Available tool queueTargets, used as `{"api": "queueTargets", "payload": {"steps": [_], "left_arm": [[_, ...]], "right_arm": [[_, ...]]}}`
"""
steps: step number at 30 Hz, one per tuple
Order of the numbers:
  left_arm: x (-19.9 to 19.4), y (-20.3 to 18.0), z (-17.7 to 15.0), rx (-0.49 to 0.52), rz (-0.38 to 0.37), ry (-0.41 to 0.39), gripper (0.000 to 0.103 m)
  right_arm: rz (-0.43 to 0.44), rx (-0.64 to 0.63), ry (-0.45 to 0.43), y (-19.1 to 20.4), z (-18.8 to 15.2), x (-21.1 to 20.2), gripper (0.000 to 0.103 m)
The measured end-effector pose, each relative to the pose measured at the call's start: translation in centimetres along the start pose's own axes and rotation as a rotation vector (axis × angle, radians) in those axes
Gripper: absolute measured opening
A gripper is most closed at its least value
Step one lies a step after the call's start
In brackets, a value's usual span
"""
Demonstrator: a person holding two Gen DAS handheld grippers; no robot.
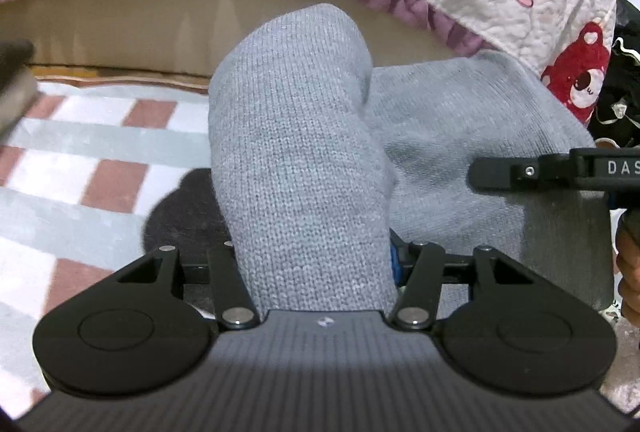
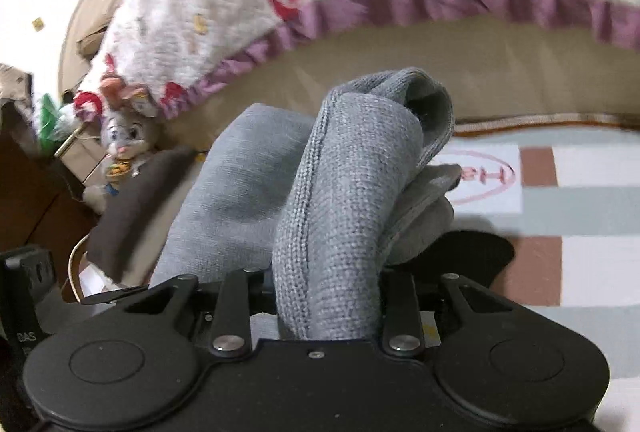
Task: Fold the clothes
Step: 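Lift the folded cardigan with both grippers toward the clothes stack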
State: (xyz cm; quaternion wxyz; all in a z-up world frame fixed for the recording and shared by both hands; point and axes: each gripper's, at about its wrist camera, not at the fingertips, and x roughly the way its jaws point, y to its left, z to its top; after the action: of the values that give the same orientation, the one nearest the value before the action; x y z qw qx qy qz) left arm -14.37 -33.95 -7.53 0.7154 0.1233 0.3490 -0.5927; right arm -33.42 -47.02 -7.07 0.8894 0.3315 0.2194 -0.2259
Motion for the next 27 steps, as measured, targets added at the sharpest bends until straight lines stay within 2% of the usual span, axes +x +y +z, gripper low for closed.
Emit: {"api": "queueTargets", "payload": {"steps": [8, 12, 14, 18, 21, 27], "left_arm": [[-8.7, 5.1, 2.4, -0.032, 0.046, -0.101, 0.052], [-12.4, 10.4, 4.4, -0.112, 0.059, -0.091, 0.052], [-14.2, 12.9, 5.6, -0.116, 0.094, -0.090, 0.052], [-17.1, 17.5, 7.3, -0.079, 0.184, -0.073, 0.052], [-17.9, 21.7, 9.2, -0.068, 0.234, -0.050, 0.052], [-19.2, 30.3, 13.0, -0.056, 0.325, -0.008, 0.052]], "right_arm": [[0.134, -0.076, 0.041, 8.9, 3.6, 2.3, 0.035], [0.201, -0.114, 0.061, 13.3, 5.4, 3.5, 0.035], [0.239, -0.123, 0.075, 15.7, 6.4, 4.5, 0.035], [0.304, -0.112, 0.122, 20.7, 7.5, 8.6, 0.035], [0.333, -0.116, 0.155, 24.4, 7.6, 12.0, 0.035], [0.443, -0.048, 0.128, 29.4, 7.8, 19.4, 0.035]]}}
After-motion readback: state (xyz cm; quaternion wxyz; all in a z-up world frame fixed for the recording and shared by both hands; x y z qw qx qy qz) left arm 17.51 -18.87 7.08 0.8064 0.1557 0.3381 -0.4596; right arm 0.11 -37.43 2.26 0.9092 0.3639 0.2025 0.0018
